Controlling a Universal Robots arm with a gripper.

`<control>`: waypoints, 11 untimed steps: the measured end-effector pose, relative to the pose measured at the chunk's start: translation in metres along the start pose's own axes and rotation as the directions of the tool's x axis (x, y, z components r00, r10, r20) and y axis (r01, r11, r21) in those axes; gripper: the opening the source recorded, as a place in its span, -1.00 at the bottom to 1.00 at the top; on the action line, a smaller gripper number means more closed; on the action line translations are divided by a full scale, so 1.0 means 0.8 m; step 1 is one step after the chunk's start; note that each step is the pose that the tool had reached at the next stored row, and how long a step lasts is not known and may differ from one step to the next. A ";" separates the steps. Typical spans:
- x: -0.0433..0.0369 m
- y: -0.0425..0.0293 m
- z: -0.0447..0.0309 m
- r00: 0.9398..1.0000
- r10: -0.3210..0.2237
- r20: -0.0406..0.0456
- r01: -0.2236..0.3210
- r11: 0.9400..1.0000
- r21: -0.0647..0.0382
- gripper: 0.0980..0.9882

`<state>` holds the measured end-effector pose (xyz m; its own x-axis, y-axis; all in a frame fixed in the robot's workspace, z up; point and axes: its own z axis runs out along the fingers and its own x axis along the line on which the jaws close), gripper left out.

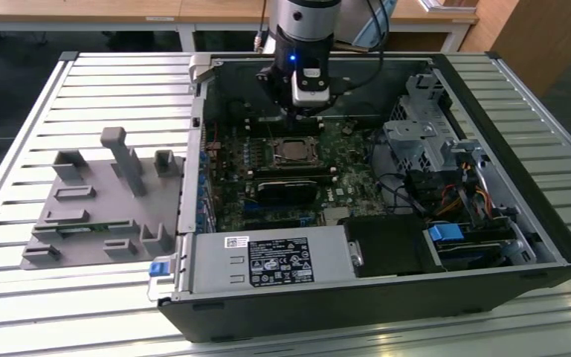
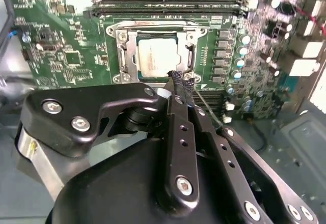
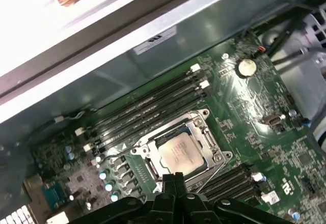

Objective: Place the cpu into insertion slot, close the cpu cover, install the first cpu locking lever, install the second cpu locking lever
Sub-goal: 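Install the first cpu locking lever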

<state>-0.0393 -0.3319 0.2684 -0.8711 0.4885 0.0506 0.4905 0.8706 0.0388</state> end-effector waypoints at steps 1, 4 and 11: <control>0.000 0.0000 0.0000 1.000 -0.017 -0.001 0.017 1.000 0.001 -0.98; 0.000 0.0000 0.0001 0.998 -0.064 -0.003 0.064 0.998 0.003 -0.98; 0.000 0.0000 0.0002 0.989 -0.148 -0.006 0.148 0.989 0.007 -0.98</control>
<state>-0.0393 -0.3319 0.2683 -0.9338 0.3542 0.0506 0.3563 0.9336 0.0389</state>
